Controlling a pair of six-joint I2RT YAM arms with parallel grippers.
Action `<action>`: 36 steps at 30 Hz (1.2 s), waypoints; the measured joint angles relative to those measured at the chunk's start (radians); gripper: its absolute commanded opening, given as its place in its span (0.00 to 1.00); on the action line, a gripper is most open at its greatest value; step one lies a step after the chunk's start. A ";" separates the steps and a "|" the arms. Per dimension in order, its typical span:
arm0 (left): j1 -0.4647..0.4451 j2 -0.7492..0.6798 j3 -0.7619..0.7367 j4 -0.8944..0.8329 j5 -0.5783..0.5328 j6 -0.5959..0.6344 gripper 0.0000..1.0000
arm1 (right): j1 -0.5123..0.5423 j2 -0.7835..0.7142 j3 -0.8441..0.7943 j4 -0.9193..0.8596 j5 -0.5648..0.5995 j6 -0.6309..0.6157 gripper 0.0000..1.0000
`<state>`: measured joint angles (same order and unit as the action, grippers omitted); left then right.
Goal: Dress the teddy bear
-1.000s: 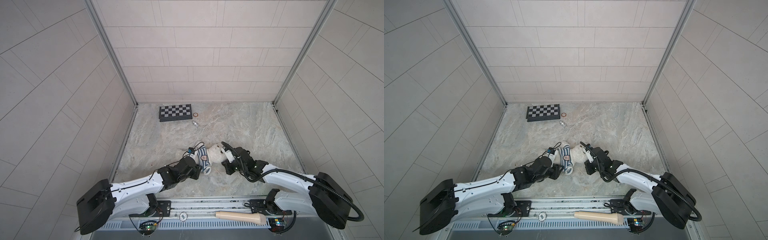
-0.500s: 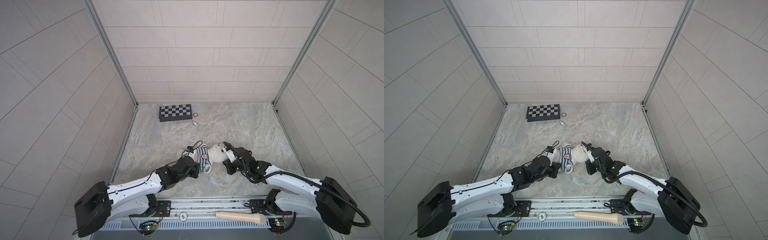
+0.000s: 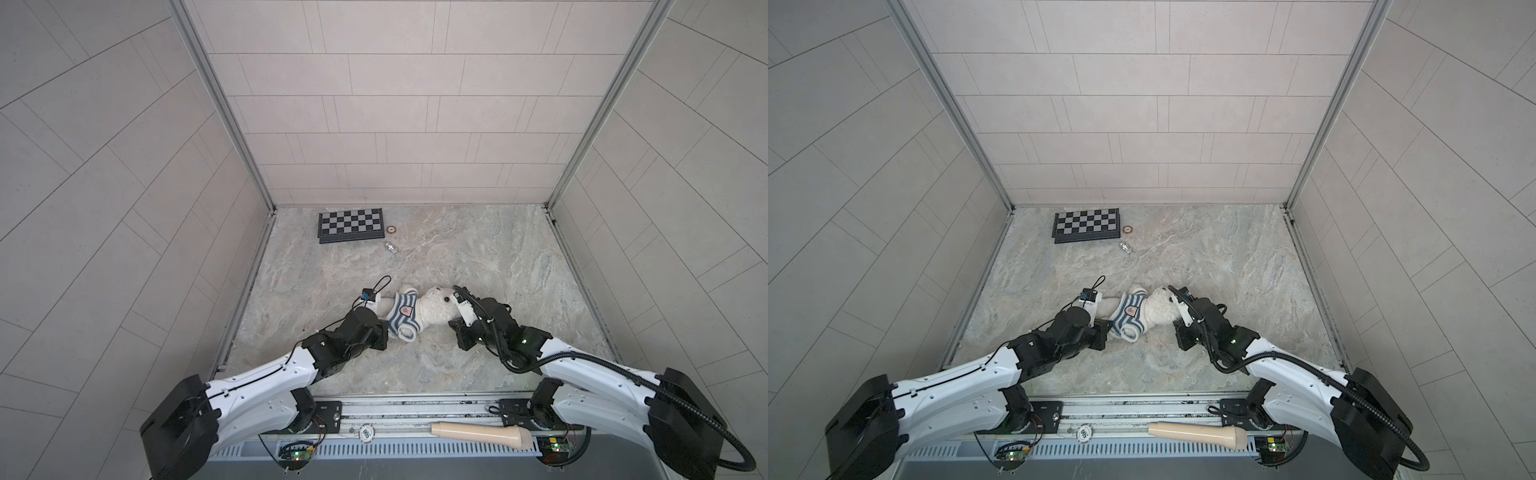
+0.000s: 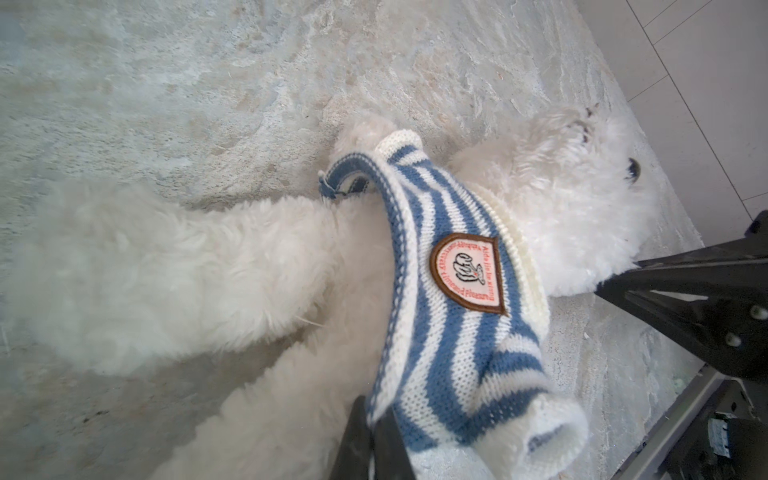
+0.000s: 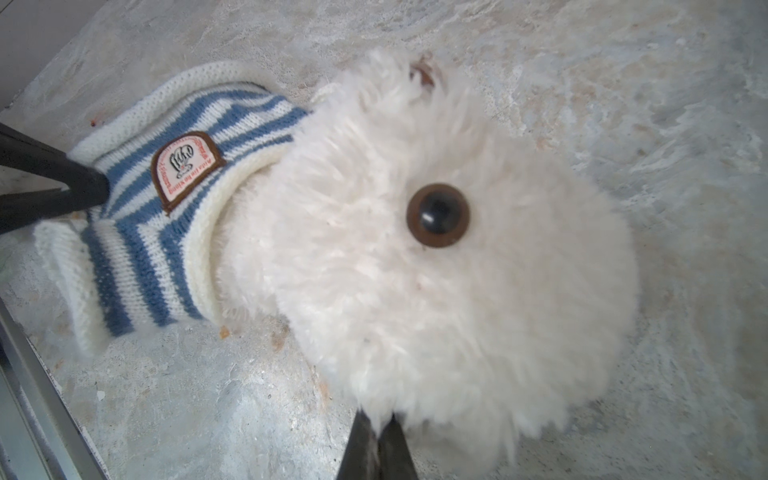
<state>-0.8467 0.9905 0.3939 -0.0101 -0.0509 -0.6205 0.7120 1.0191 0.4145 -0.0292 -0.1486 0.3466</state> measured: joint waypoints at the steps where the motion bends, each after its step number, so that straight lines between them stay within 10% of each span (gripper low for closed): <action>1: 0.005 0.000 -0.003 -0.002 -0.001 0.002 0.00 | -0.002 0.000 0.000 0.000 0.000 0.000 0.00; 16: -0.026 0.114 -0.023 0.111 0.059 0.019 0.00 | -0.008 0.010 0.000 -0.006 -0.001 -0.007 0.00; 26: -0.044 0.234 -0.032 0.280 0.145 -0.013 0.00 | 0.005 -0.043 -0.004 -0.041 0.001 -0.034 0.39; 36: -0.044 0.235 -0.048 0.350 0.169 -0.051 0.00 | 0.132 -0.230 -0.035 -0.043 0.042 -0.103 0.42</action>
<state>-0.8909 1.2259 0.3462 0.3401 0.1181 -0.6712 0.8444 0.7887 0.3790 -0.0727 -0.1062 0.2440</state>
